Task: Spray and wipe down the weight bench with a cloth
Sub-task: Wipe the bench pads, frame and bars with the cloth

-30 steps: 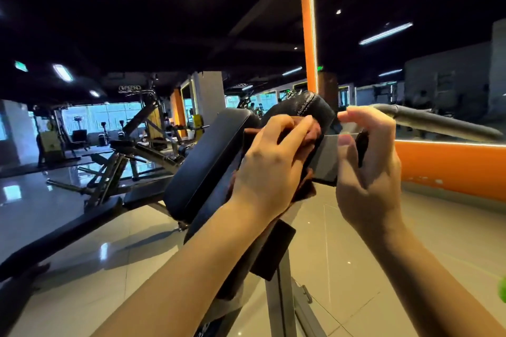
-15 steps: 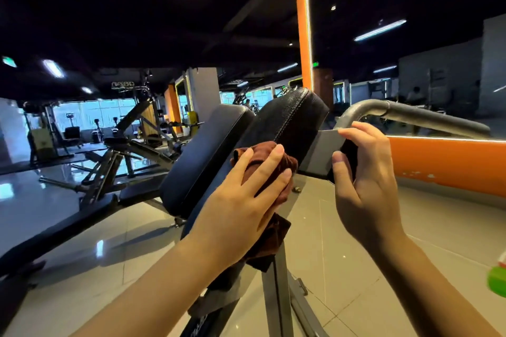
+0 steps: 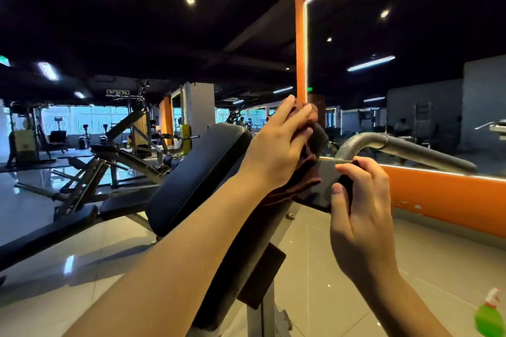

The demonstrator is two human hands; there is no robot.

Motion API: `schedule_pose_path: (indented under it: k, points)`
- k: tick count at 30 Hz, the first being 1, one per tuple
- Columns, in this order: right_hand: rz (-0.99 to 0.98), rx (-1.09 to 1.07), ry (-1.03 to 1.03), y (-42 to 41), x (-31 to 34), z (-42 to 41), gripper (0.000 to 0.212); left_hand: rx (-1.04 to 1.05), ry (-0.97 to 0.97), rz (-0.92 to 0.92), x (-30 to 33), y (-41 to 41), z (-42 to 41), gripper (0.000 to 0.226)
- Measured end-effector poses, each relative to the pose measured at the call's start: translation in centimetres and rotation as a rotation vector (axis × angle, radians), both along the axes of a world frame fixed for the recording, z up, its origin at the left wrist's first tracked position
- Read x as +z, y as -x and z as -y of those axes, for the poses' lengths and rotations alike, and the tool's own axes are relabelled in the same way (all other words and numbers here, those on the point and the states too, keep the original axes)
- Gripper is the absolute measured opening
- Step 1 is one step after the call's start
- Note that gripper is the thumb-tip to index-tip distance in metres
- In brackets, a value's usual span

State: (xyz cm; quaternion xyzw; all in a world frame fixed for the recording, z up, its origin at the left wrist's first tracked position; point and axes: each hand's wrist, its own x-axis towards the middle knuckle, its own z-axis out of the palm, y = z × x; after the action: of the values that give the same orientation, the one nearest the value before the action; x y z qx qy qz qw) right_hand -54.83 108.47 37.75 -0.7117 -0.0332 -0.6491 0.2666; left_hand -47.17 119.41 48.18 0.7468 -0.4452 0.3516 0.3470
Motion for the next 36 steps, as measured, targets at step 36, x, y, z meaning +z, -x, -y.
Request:
schedule_pose_path:
  k: [36]
  points:
    - [-0.057,-0.091,0.038,-0.1,0.0,-0.1,0.042,-0.076,0.027,-0.448,-9.9,-2.1,-14.0,0.041]
